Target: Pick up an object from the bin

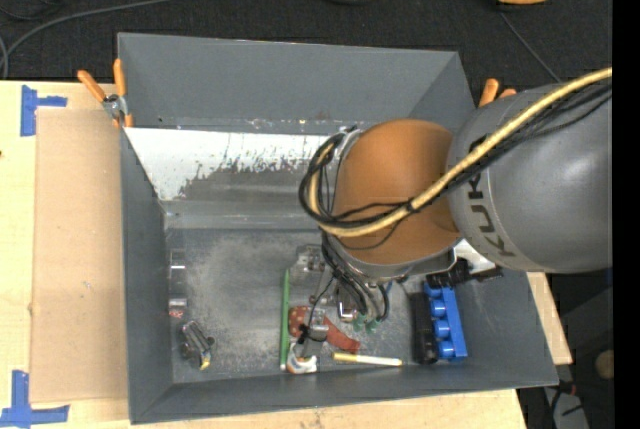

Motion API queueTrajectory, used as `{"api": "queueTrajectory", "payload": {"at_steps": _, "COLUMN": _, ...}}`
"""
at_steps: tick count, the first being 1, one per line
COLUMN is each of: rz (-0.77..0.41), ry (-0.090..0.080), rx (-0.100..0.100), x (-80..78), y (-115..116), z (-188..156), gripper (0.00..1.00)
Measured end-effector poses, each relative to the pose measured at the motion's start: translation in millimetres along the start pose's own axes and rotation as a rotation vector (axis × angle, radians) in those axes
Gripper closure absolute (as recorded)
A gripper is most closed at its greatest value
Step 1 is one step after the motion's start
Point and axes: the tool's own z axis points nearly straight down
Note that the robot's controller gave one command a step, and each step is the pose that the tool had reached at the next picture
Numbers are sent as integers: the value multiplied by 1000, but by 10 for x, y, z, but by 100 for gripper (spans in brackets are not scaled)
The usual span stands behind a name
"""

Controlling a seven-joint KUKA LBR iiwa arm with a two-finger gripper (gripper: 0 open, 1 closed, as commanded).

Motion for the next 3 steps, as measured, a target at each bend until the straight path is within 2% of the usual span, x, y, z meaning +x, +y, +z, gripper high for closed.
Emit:
{"api": "queueTrajectory", "payload": {"at_steps": 1, "rz": -323, "ry": -6, "rx": 2, "x": -217, "y": -264, "z": 442, "gripper": 0}}
{"api": "queueTrajectory", "payload": {"at_steps": 2, "rz": -361, "ry": -11, "rx": -7, "x": -379, "y": -883, "z": 1242, "gripper": 100}}
{"api": "queueTrajectory", "payload": {"at_steps": 3, "rz": -360, "ry": -11, "rx": -7, "x": -379, "y": -884, "z": 1242, "gripper": 100}}
